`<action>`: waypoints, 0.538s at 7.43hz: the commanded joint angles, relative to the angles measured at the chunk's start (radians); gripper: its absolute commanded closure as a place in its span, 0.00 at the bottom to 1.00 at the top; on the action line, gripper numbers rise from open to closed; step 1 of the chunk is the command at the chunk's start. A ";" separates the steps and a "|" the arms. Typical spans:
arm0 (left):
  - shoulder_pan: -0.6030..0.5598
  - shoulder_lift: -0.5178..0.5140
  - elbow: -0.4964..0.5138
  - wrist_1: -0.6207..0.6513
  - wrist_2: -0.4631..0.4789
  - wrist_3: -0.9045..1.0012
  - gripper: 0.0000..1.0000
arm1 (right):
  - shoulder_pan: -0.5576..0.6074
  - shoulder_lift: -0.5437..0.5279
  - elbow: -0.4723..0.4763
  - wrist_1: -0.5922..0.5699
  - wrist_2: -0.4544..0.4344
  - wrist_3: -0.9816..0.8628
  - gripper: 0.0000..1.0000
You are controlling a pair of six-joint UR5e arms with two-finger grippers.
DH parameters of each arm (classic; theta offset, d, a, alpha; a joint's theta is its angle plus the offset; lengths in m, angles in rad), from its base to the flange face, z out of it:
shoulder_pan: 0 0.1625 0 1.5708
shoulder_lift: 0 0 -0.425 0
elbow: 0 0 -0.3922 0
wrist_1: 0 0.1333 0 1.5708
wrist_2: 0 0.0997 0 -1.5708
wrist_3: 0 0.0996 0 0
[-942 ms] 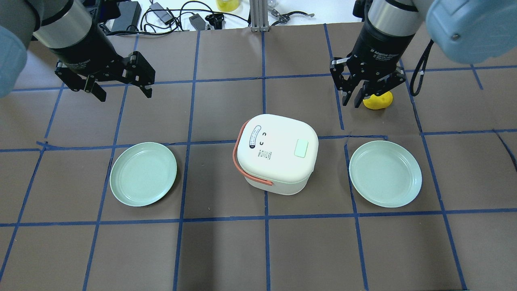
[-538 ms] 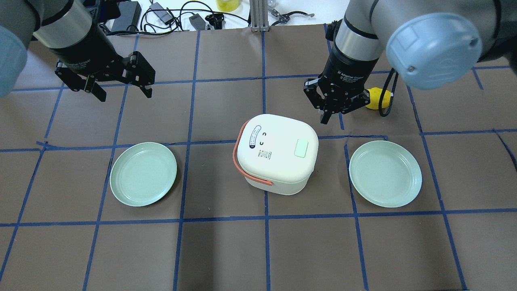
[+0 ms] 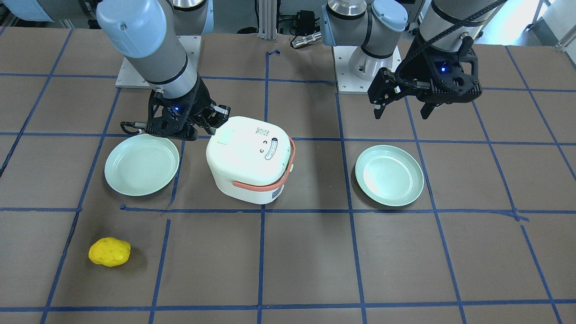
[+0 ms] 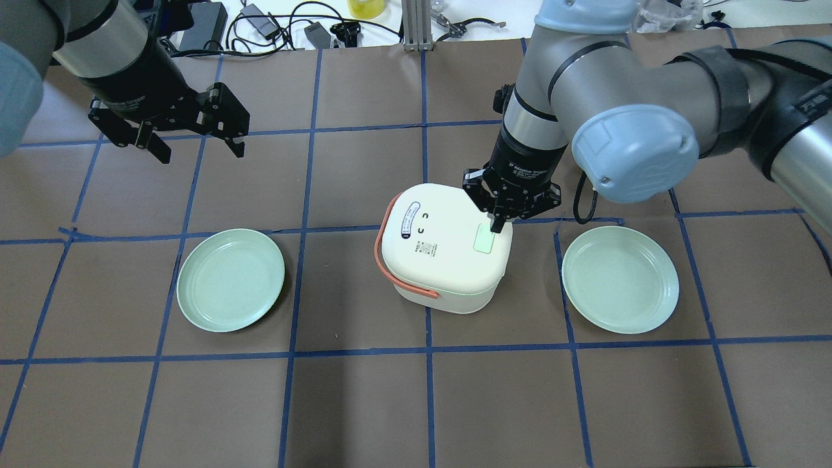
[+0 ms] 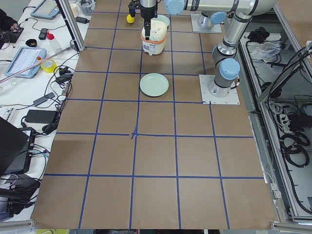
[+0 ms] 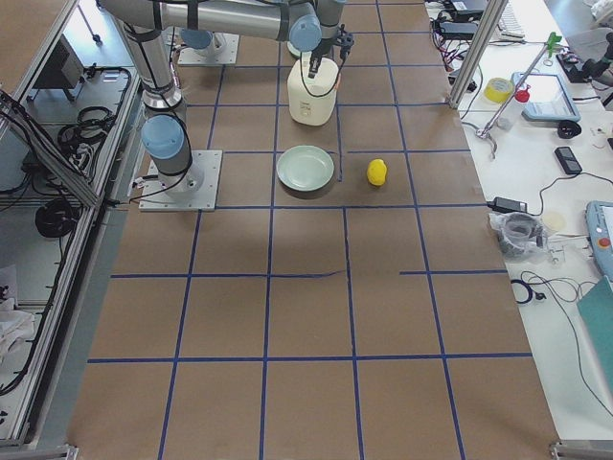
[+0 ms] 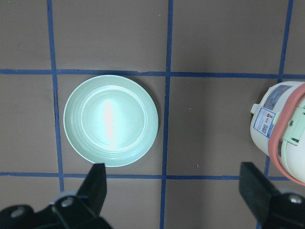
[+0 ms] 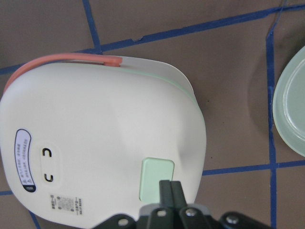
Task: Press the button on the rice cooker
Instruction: 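Press the green lid button down with the closed right gripper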
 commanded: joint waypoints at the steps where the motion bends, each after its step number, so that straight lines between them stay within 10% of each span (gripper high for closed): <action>1: 0.000 0.000 0.000 0.000 0.000 0.000 0.00 | 0.007 0.005 0.019 -0.009 0.001 0.001 1.00; 4: 0.000 0.000 -0.001 0.000 0.000 0.000 0.00 | 0.007 0.017 0.019 -0.014 0.027 0.000 1.00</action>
